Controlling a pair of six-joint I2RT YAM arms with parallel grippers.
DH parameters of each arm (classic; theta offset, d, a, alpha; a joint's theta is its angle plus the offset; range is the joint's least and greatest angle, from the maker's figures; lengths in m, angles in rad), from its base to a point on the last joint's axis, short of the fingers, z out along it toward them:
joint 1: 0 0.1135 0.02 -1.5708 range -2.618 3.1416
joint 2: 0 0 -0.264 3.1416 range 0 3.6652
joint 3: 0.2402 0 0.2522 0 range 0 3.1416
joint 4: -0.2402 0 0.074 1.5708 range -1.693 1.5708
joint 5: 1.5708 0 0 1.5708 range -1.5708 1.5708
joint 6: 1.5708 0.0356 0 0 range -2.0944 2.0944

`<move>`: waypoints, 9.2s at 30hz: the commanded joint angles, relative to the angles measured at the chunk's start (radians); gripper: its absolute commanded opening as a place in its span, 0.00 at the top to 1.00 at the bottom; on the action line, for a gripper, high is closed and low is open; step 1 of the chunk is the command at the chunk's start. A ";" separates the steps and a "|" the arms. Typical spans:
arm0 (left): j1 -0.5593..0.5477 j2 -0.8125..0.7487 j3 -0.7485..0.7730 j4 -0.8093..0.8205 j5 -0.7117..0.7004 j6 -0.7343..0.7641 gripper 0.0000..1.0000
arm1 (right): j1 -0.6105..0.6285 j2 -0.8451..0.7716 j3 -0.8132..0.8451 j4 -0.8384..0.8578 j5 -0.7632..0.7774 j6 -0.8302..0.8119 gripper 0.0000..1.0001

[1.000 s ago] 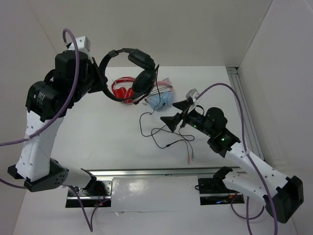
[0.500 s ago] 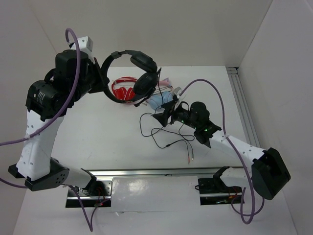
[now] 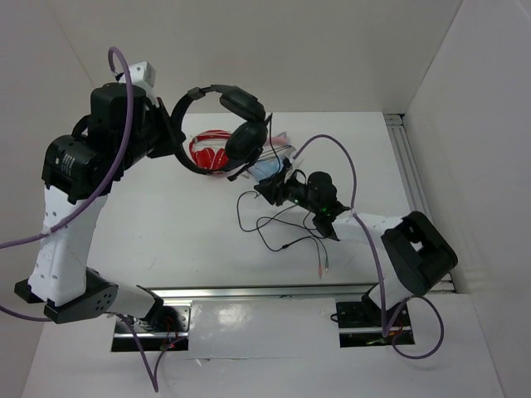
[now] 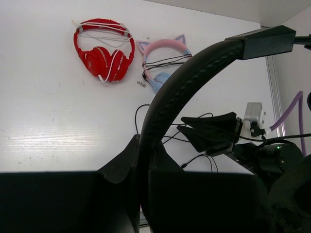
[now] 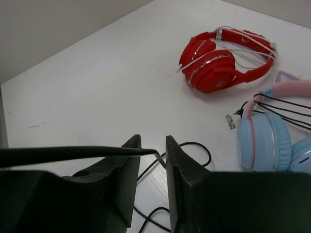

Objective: Wrap the headphones

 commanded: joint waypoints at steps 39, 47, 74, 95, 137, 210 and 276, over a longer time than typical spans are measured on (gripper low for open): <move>0.497 -0.066 -0.575 0.421 0.409 -0.602 1.00 | 0.358 0.194 0.502 -0.759 0.758 -0.004 1.00; 0.484 0.004 -0.566 0.369 0.194 -0.593 1.00 | 0.449 0.147 0.521 -0.769 0.650 -0.042 1.00; 0.096 0.405 -0.259 0.051 -0.500 -0.139 1.00 | 0.392 -0.146 0.636 -0.908 0.846 -0.239 1.00; -0.240 0.100 -0.621 0.180 -0.204 0.209 1.00 | 0.060 -0.182 0.430 -0.567 0.789 -0.325 0.95; -0.247 0.235 -0.230 -0.128 -0.247 0.090 1.00 | -0.324 0.191 0.271 0.012 -0.532 0.105 0.19; 0.248 0.404 -0.354 0.200 -0.280 0.067 1.00 | 0.307 -0.058 0.646 -0.921 0.136 -0.462 1.00; 0.000 0.110 0.135 0.006 -0.150 0.025 1.00 | 0.042 0.673 0.384 0.398 -0.382 0.336 0.49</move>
